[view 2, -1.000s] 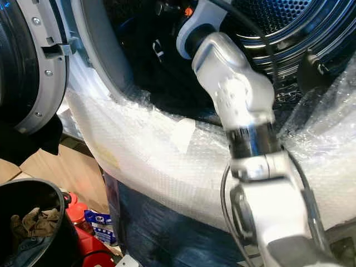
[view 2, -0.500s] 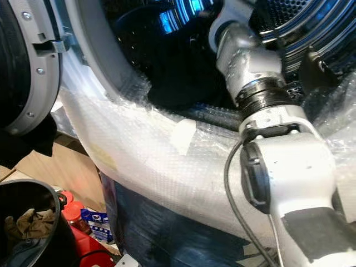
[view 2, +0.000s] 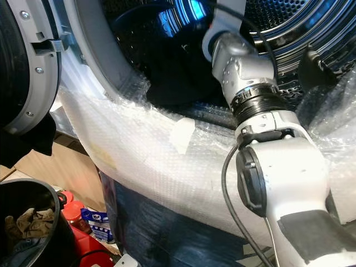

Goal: Clothes washing

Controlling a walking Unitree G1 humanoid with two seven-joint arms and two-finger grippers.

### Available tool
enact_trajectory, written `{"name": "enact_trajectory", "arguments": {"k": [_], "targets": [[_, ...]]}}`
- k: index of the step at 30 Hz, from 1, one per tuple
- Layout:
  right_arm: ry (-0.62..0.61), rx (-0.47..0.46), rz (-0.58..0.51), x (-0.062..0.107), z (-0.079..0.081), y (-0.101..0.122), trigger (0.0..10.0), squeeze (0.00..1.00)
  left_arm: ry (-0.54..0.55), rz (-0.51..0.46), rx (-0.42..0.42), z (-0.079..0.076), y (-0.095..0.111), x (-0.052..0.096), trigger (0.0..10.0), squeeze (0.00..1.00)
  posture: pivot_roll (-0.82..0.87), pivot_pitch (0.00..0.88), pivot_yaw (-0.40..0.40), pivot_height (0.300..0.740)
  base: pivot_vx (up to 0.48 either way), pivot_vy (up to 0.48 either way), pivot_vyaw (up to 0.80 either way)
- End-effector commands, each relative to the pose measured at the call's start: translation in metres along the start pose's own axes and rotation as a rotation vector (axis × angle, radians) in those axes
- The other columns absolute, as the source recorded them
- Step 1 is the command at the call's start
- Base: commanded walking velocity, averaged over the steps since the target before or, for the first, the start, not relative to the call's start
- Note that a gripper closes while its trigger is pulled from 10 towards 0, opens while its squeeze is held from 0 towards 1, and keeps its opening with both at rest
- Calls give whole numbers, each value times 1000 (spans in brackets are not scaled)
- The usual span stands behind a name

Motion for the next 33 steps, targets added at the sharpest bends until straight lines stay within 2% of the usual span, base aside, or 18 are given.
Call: {"name": "enact_trajectory", "arguments": {"k": [1,7,11,12,13,14,15,21,27,33], "targets": [[-32,16,-37,9,-5,11,10000,1000,-10,18,2,-2,-5,0,10000,0,-157,0,-45,740,0,0,0],[-4,24,-60,33,-3,15,10000,1000,-13,16,-8,-1,-4,0,10000,0,-172,0,-37,740,0,0,0],[-29,-7,-109,58,-20,28,10000,1000,-14,20,-11,-1,-6,1,10000,0,-176,8,-29,740,0,0,0],[39,-35,-97,67,-16,29,10000,1000,-14,20,-13,0,-6,1,10000,0,-177,11,-28,740,0,0,0],[39,-35,-97,67,-16,29,10000,1000,-14,20,-13,0,-6,1,10000,0,-177,11,-28,740,0,0,0],[156,-71,-83,79,-5,27,10000,1000,-15,19,-15,0,-5,1,10000,0,-178,16,-28,740,0,0,0],[190,-90,-83,83,-1,26,10000,1000,-15,19,-16,0,-5,1,10000,0,-178,16,-28,740,0,0,0],[79,-93,-36,94,-16,10,10000,1000,-16,20,-19,1,-5,1,10000,0,-184,21,-18,740,0,0,0],[84,-113,-55,107,-21,17,10000,1000,-13,21,-12,1,-5,1,10000,0,-174,26,-23,740,0,0,0],[109,-88,-83,117,-23,20,10000,1000,-17,20,-16,0,-5,1,10000,0,-181,24,-22,740,0,0,0]]}}
Point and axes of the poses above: a point about 5 cm out from each wrist's last joint towards the gripper, its own x axis pointing back from the gripper into the wrist, its own y axis along the axis of the wrist's last joint, z = x × y, the point moved 2 cm from there along -x, pointing out of the wrist towards the gripper, and after that the axes turned 14 degrees about -x, right-handed, at the moved point
